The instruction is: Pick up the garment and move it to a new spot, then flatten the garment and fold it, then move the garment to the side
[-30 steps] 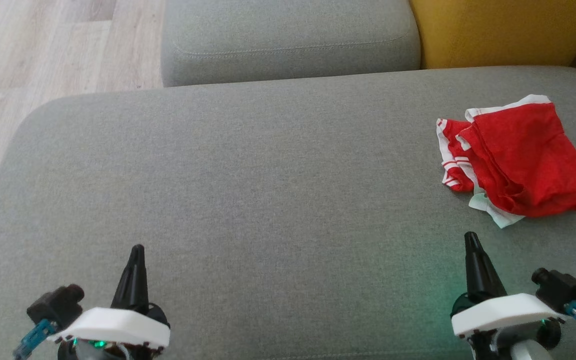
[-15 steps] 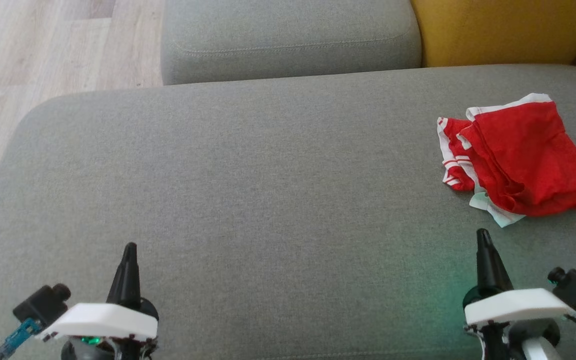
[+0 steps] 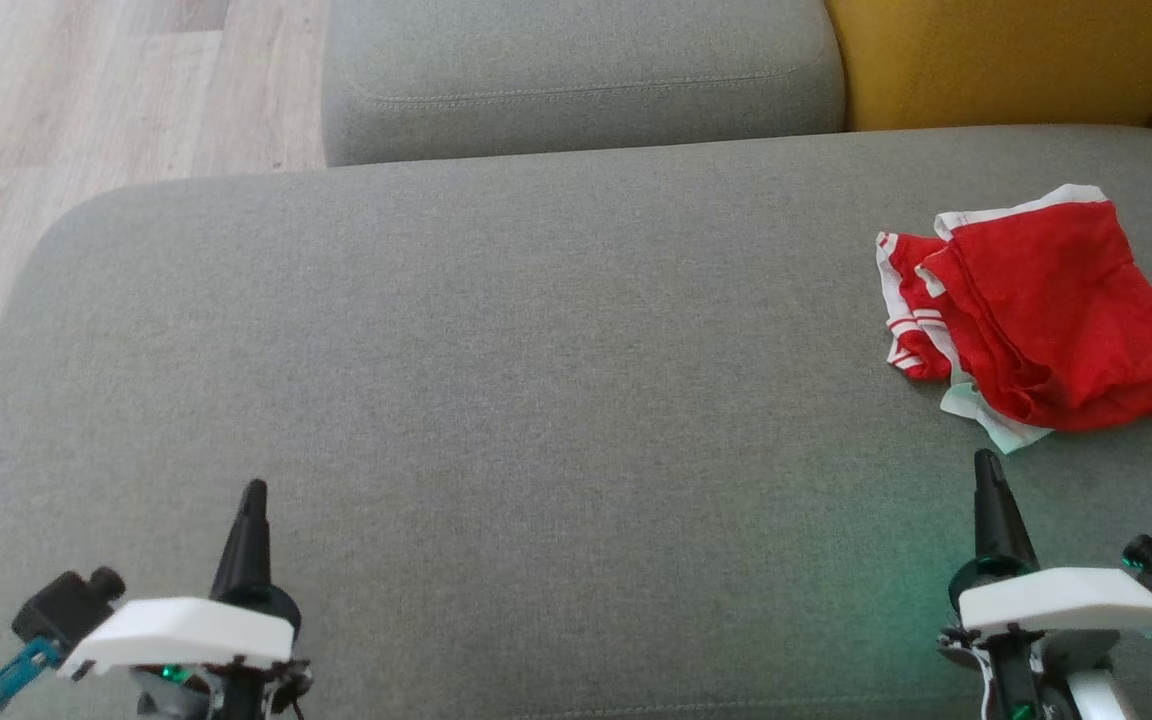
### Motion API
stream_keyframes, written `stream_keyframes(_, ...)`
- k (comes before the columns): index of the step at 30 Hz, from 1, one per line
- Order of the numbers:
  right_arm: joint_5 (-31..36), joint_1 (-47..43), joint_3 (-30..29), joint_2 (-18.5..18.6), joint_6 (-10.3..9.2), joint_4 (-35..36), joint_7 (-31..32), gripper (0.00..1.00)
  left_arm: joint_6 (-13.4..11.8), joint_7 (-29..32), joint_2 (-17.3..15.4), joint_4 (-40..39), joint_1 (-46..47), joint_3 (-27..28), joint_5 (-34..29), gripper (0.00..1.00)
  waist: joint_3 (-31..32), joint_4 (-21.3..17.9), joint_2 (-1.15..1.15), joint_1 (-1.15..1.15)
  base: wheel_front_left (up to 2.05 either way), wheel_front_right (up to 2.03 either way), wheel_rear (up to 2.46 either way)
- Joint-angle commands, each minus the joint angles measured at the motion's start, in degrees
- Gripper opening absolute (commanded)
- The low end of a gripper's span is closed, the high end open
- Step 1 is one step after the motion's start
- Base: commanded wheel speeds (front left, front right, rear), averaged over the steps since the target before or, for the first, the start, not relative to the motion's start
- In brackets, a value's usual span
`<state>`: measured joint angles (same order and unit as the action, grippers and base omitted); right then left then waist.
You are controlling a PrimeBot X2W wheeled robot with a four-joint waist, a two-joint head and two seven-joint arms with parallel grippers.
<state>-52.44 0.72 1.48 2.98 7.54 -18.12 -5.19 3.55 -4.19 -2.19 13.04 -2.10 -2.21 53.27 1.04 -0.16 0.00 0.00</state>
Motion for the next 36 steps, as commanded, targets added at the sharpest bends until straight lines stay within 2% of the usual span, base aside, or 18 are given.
stream_keyframes(1,-2.0,3.2,0.2,1.2,-0.03,2.3,0.4,0.0,0.6,0.3,-0.8,-1.8,3.4,1.9,1.8,0.0,0.0,0.0,0.0,0.0,0.0,0.0,0.0)
stream_keyframes(36,-24.6,4.4,-3.4,1.2,-0.04,3.4,6.0,0.0,2.5,6.1,-0.9,-0.2,6.2,5.6,23.3,0.0,-0.7,0.1,0.0,0.0,0.0,0.0,0.0)
